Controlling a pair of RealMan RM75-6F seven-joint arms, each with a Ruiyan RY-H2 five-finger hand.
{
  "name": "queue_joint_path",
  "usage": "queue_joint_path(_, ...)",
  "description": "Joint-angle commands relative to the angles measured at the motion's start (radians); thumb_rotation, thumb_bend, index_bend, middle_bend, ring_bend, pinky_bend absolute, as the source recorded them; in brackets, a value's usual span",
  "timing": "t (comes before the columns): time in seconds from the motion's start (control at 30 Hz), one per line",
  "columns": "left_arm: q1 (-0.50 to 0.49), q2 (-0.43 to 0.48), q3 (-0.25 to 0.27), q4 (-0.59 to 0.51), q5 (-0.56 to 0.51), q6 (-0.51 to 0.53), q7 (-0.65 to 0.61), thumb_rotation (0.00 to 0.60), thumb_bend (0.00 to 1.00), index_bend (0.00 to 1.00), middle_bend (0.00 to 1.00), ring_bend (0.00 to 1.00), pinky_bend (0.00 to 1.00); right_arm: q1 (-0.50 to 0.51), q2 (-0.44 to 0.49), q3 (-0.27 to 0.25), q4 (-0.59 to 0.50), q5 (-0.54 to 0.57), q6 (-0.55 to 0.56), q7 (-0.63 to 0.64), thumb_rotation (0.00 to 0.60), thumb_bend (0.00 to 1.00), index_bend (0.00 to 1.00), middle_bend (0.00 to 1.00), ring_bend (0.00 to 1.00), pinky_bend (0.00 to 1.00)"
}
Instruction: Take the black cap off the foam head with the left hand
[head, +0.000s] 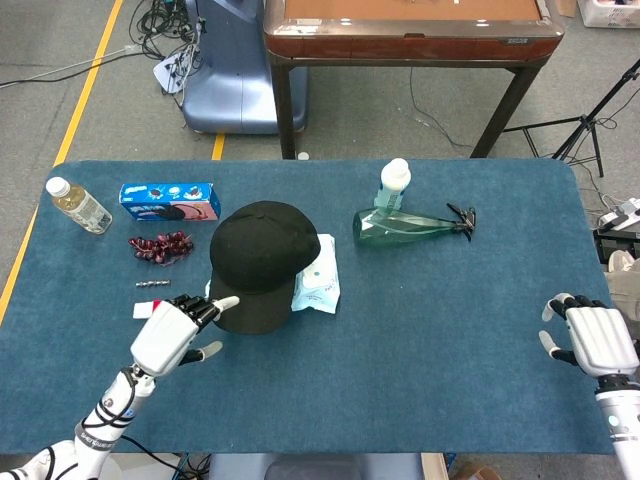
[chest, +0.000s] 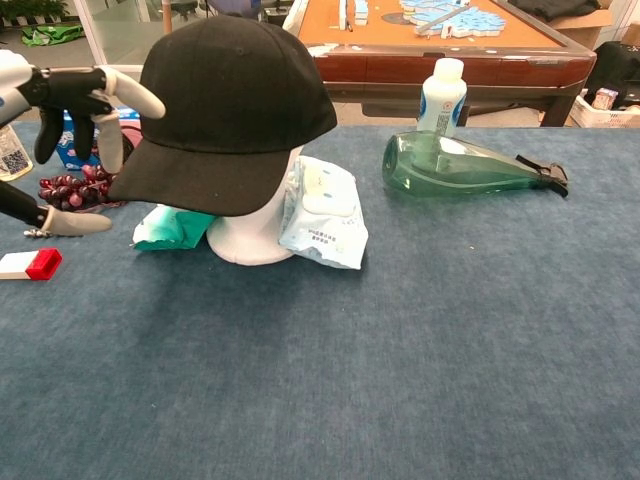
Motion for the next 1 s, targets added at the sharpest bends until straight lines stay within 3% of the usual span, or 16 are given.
queue_joint_path(0.03, -0.01, -0.007, -0.001, -0.006, -0.001, -0.012, 0.015, 0.6, 0.0, 0.27, 0.53, 0.53, 0.63, 0.0, 0.001, 0.0, 0.0, 0.001, -0.002, 0.0, 0.6, 0.33, 0.49, 0.39, 0.34, 0.4)
queue_joint_path(0.5, -0.041, -0.052, -0.008, 0.04, -0.02, -0.027, 0.039, 0.6, 0.0, 0.27, 0.53, 0.53, 0.63, 0.033, -0.023, 0.014, 0.033, 0.105, -0.074, -0.073, 0.6, 0.33, 0.49, 0.39, 0.34, 0.4)
queue_joint_path(1.0, -0.049, -0.091, 0.016, 0.099, -0.009, -0.007, 0.024, 0.6, 0.0, 0.27, 0.53, 0.53, 0.63, 0.057, -0.058, -0.001, 0.057, 0.13, -0.113, -0.132, 0.6, 0.33, 0.49, 0.39, 0.34, 0.4)
